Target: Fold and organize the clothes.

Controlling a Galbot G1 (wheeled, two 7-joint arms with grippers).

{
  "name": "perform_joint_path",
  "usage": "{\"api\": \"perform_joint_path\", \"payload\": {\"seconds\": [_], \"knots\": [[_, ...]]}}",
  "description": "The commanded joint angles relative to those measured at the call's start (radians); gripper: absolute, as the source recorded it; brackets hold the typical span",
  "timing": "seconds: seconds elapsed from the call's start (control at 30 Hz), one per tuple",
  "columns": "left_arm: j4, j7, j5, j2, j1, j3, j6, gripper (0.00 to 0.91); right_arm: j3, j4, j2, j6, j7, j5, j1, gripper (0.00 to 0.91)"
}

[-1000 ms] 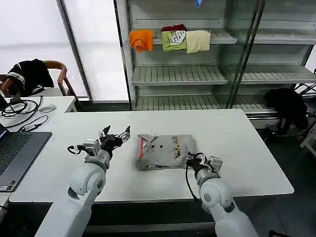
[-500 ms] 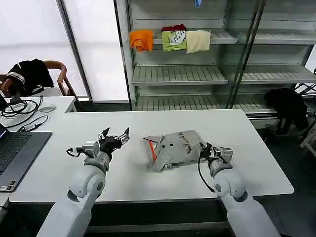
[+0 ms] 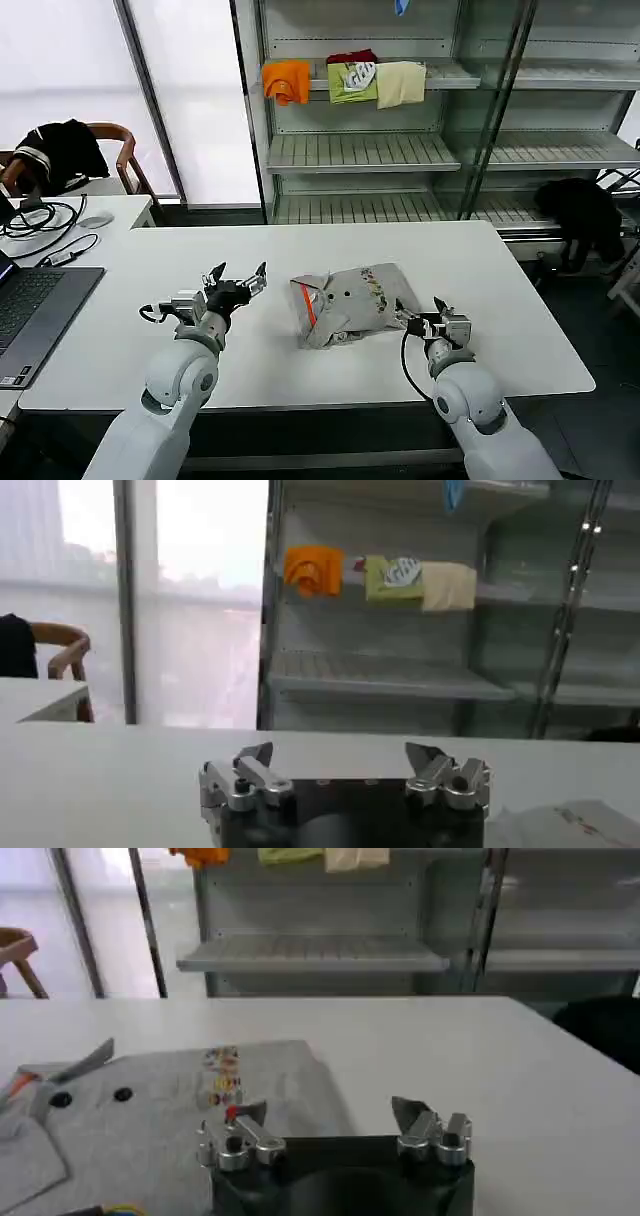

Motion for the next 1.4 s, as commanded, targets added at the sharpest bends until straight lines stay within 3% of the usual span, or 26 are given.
{"api": "perform_joint_path", "payload": {"seconds": [0.03,0.1,0.13,0.17,0.23,0.27,1.0,1.03,1.07,1.13,1.4], "knots": [[0.006,0.003,0.004,-0.002,0.01,0.0,-0.002,0.907,0.006,0.0,0.055,0.003,0.053,0.051,-0.068,0.806],[0.008,0.004,0.006,-0.002,0.008,0.004,-0.002,0.907,0.001,0.0,0.065,0.003,0.056,0.059,-0.078,0.766],[0.008,0.005,0.006,-0.003,0.007,0.005,-0.002,0.907,-0.003,-0.002,0.071,0.004,0.054,0.058,-0.081,0.625],[0.009,0.005,0.006,-0.003,0.006,0.007,-0.001,0.907,-0.006,-0.001,0.074,0.004,0.053,0.059,-0.081,0.373],[0.012,0.005,0.007,-0.004,0.006,0.01,-0.001,0.907,-0.013,-0.005,0.082,0.004,0.055,0.064,-0.079,0.05],[0.013,0.006,0.007,-0.006,0.006,0.011,-0.001,0.907,-0.016,-0.008,0.087,0.004,0.056,0.064,-0.077,0.0],[0.031,0.013,0.014,-0.012,0.011,0.022,0.004,0.907,-0.015,0.131,0.071,0.003,0.107,0.044,-0.173,0.0],[0.03,0.013,0.014,-0.012,0.011,0.022,0.004,0.907,-0.013,0.137,0.067,0.003,0.103,0.041,-0.177,0.05],[0.029,0.013,0.014,-0.012,0.01,0.022,0.006,0.907,-0.011,0.141,0.064,0.003,0.095,0.035,-0.178,0.464],[0.025,0.012,0.012,-0.011,0.01,0.022,0.007,0.907,0.005,0.145,0.059,0.002,0.086,0.025,-0.171,0.887],[0.018,0.01,0.012,-0.01,0.019,0.012,0.009,0.907,0.02,0.222,0.01,0.002,-0.012,0.027,-0.221,0.907]]}}
